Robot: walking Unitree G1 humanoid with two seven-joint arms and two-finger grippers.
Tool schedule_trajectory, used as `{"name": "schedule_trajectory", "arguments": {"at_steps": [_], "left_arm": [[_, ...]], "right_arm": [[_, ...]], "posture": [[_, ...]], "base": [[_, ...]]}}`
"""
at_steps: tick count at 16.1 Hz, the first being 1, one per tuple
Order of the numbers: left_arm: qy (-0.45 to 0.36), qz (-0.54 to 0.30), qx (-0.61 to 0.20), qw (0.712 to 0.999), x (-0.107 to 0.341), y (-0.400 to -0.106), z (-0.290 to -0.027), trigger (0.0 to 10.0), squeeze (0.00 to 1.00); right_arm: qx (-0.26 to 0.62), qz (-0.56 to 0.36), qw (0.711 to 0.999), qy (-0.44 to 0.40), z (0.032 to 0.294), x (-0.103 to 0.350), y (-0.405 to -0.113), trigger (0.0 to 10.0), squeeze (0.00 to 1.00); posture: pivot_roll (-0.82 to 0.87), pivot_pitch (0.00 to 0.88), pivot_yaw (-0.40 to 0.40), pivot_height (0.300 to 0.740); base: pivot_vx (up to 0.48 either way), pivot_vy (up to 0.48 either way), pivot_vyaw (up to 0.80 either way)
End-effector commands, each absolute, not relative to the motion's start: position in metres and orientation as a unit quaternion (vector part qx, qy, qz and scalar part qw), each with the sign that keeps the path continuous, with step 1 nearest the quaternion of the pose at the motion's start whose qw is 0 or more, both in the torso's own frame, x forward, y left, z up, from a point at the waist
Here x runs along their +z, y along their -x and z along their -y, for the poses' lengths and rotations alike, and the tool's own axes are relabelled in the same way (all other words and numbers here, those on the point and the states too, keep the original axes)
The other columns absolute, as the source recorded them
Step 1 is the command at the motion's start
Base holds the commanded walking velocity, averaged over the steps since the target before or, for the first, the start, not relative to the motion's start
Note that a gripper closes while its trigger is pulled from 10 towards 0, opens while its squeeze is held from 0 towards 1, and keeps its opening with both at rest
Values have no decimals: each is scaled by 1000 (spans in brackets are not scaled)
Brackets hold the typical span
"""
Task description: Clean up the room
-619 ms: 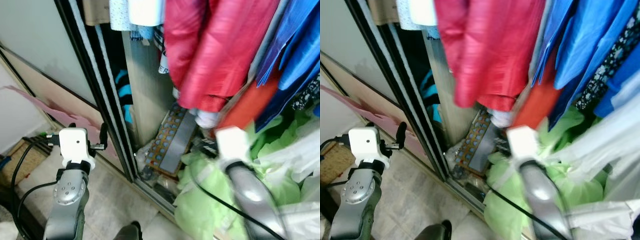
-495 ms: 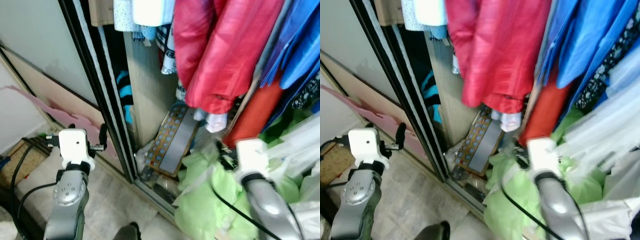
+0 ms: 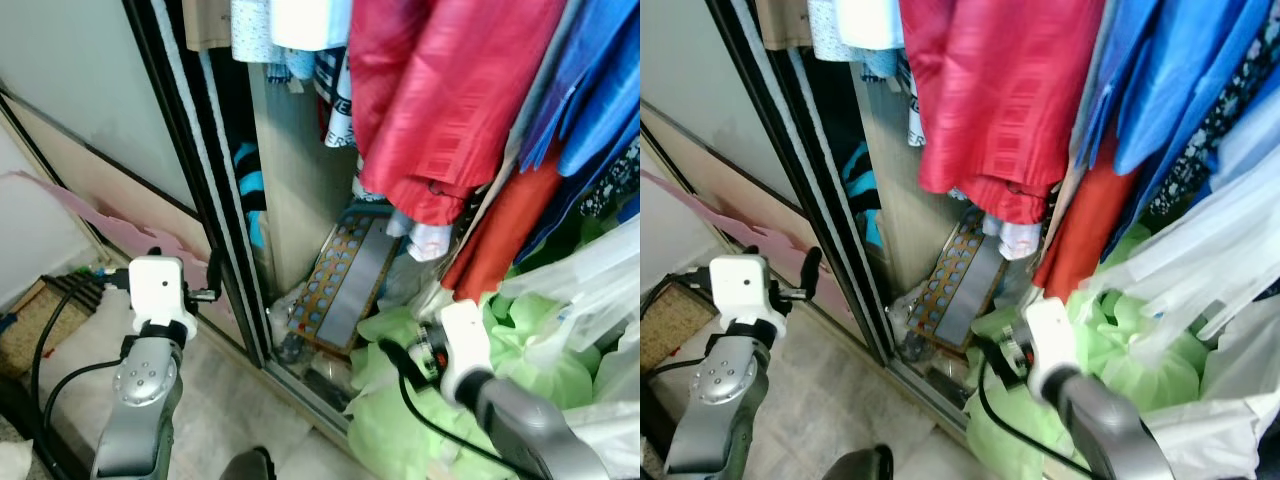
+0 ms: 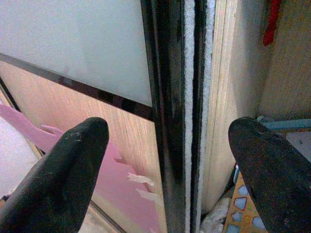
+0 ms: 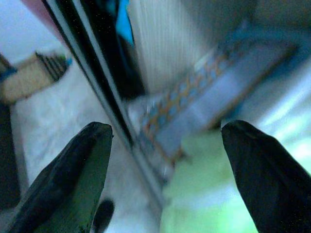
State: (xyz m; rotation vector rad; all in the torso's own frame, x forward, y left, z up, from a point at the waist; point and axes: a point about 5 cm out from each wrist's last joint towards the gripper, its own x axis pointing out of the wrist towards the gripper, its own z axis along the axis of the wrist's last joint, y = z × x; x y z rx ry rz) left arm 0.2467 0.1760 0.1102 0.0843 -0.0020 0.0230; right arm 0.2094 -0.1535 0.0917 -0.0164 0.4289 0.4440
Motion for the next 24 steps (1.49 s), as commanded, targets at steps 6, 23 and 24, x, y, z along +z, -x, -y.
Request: {"name": "schedule_trajectory", "arguments": {"at_steps": [6, 23, 24], "left_arm": [[-38, -9, 57, 998, 110, -245, -188, 10000, 0], [0, 6, 98, 995, 113, -228, -186, 10000, 0], [0, 6, 99, 995, 113, -227, -187, 10000, 0]], "right_arm": [[219, -81, 972, -8, 129, 126, -247, 10000, 0], [245, -38, 969, 7, 119, 128, -264, 10000, 0], [243, -35, 970, 6, 118, 128, -266, 10000, 0]], "posture": [[17, 39, -7, 740], [94, 49, -110, 740], [94, 50, -106, 740]], "base": [[0, 0, 796], [0, 0, 652], [0, 0, 0]]}}
